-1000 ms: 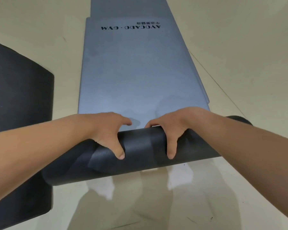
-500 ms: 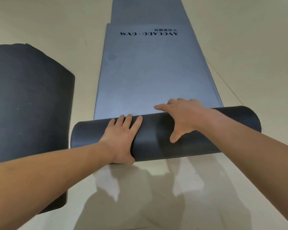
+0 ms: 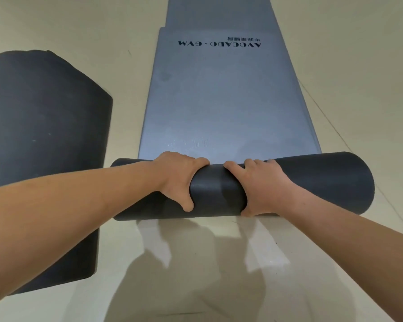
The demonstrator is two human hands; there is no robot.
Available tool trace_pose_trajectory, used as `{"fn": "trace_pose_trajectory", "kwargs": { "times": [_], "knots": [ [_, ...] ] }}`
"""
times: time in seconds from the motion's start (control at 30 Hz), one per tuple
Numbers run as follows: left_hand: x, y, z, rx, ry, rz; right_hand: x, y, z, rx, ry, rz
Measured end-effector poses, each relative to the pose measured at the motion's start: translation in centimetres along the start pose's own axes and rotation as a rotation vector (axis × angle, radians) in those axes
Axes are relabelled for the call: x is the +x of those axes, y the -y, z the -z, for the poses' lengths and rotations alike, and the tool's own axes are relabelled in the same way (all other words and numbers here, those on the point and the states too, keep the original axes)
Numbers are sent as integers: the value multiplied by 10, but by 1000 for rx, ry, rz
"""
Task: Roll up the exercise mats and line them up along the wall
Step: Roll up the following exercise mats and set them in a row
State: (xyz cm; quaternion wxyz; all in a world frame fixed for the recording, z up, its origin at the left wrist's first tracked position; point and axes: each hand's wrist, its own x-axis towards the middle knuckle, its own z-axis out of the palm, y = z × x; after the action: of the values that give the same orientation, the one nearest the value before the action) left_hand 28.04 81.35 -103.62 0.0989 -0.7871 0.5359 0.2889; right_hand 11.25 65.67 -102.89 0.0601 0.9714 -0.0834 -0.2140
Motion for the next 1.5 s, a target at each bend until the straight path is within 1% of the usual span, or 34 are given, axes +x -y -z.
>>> {"fn": "trace_pose_trajectory", "kwargs": {
  "times": [0.13,0.2,0.3,0.33,0.37,0.43,0.5,0.53,0.57,0.67,0.7,0.77,0.83,0.87,0.9,0.97,1.0,1.03,1.07,1.13,1.17,1.2,1.27,1.37,1.43,1.5],
  "knots": [
    [0,-12,-4,-132,127,-30,-16,-7,9,80,185,50],
    [-1,-16,-8,-244,214,-31,-23,-14,11,178,319,61],
    [-6,-27,-12,-409,378,-27,-25,-26,13,346,528,29],
    [-8,-29,-12,-421,386,-23,-21,-28,14,378,581,15],
    [-10,-30,-10,-390,356,-17,-14,-31,15,400,618,2],
    [-20,-33,6,-172,216,-4,2,-36,18,454,665,-23],
    [-37,-41,19,49,23,35,15,-43,19,480,669,-46],
    [-47,-49,18,98,-17,62,20,-47,18,481,647,-65],
    [-55,-59,11,122,-8,87,24,-51,17,485,622,-93],
    [-73,-82,-31,285,182,149,34,-56,16,473,502,-148],
    [-71,-80,-46,317,183,183,35,-55,19,432,445,-157],
    [-63,-64,-63,293,84,208,35,-50,26,342,320,-176],
    [-54,-47,-62,247,-20,167,29,-46,36,301,210,-186],
    [-50,-39,-58,224,-54,127,25,-46,42,300,185,-171],
    [-45,-32,-51,203,-70,92,20,-46,47,323,202,-149],
    [-37,-19,-31,141,-68,58,10,-41,56,413,338,-97],
    [-34,-14,-20,97,-51,51,5,-35,56,424,403,-72],
    [-31,-8,-9,49,-26,50,1,-26,53,369,413,-55],
    [-27,-4,1,10,2,50,-3,-18,48,274,367,-51],
    [-23,-2,11,-26,41,47,-4,-10,35,113,219,-50],
    [-23,-2,11,-28,52,40,-4,-9,35,94,185,-42],
    [-24,-4,10,-27,56,28,-4,-9,39,103,188,-32],
    [-26,-10,7,-49,60,1,-7,-14,48,132,246,-15],
    [-32,-20,4,-148,102,-34,-15,-18,52,182,346,10],
    [-36,-25,-1,-248,187,-32,-21,-21,53,256,442,4],
    [-37,-25,-6,-381,309,-20,-26,-24,55,356,557,-15]
  ]
}}
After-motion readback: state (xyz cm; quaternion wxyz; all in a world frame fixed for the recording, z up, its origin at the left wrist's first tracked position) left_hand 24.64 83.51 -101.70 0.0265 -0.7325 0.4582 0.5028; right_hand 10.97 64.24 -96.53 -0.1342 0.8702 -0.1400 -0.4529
